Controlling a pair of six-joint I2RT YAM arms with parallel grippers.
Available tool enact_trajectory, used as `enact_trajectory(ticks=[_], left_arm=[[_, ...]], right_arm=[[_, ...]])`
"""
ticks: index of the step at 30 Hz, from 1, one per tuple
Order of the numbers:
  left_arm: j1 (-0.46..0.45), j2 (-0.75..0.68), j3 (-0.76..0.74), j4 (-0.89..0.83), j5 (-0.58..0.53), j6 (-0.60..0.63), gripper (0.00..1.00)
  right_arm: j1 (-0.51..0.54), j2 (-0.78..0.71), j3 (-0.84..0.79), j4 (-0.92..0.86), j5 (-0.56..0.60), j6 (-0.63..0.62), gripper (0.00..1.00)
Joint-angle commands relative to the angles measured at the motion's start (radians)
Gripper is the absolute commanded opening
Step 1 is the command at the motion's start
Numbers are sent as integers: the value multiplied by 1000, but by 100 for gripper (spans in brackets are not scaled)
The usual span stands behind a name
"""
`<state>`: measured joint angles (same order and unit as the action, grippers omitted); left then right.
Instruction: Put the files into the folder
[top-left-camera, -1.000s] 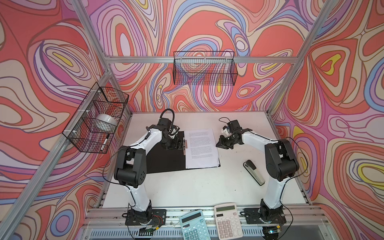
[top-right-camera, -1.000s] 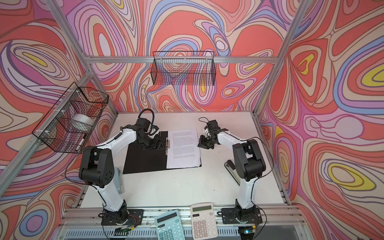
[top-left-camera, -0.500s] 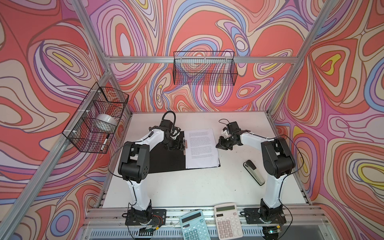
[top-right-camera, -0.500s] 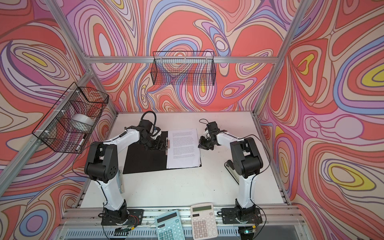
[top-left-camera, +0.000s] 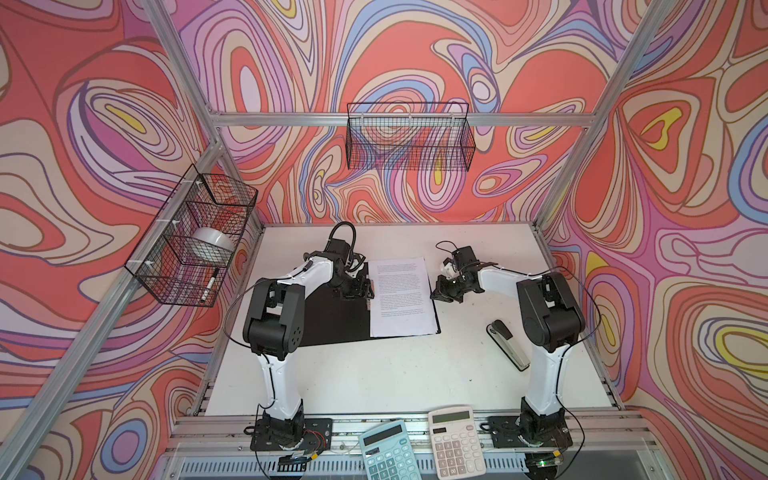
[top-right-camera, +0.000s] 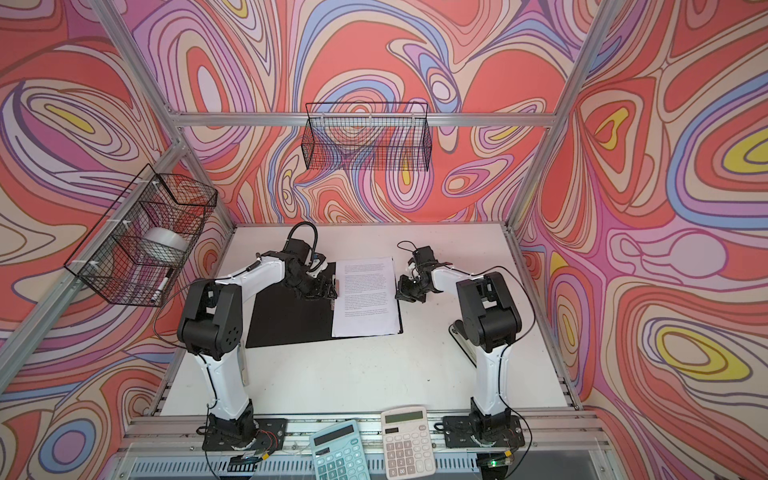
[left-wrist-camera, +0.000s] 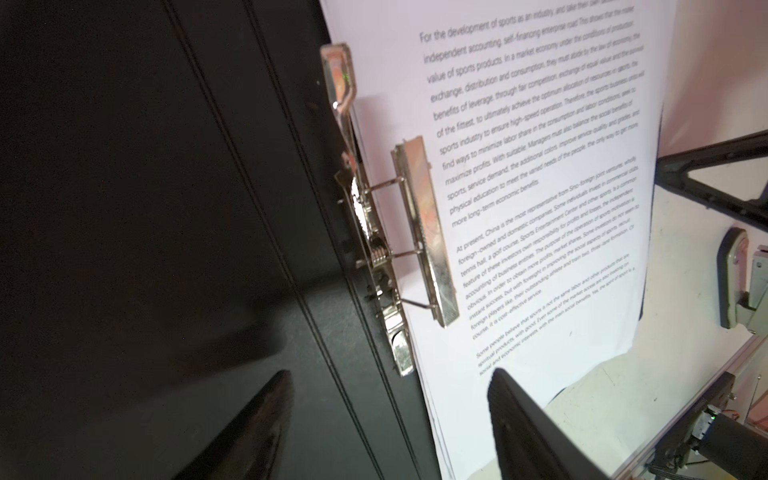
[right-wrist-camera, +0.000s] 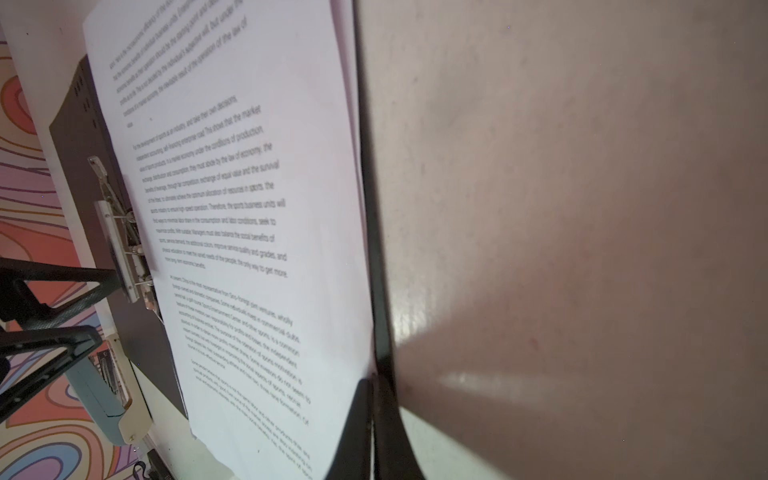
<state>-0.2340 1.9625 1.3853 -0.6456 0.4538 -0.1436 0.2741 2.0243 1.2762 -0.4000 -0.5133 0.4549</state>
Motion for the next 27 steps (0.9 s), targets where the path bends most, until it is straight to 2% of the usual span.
enact_trajectory(ticks=[1, 15, 24, 27], left_arm=[[-4, 19, 28, 0, 11, -18, 74], [-4, -6, 34, -29, -47, -39, 75], [-4, -12, 49, -32, -73, -48, 78], [-4, 4, 59, -34, -44, -44, 80]], right_arm=[[-6, 27, 0, -26, -6, -32, 4], [-24, -42, 50, -50, 45, -36, 17], [-43, 83, 258, -68, 29, -49, 21], [-48, 145, 336, -72, 31, -48, 22]])
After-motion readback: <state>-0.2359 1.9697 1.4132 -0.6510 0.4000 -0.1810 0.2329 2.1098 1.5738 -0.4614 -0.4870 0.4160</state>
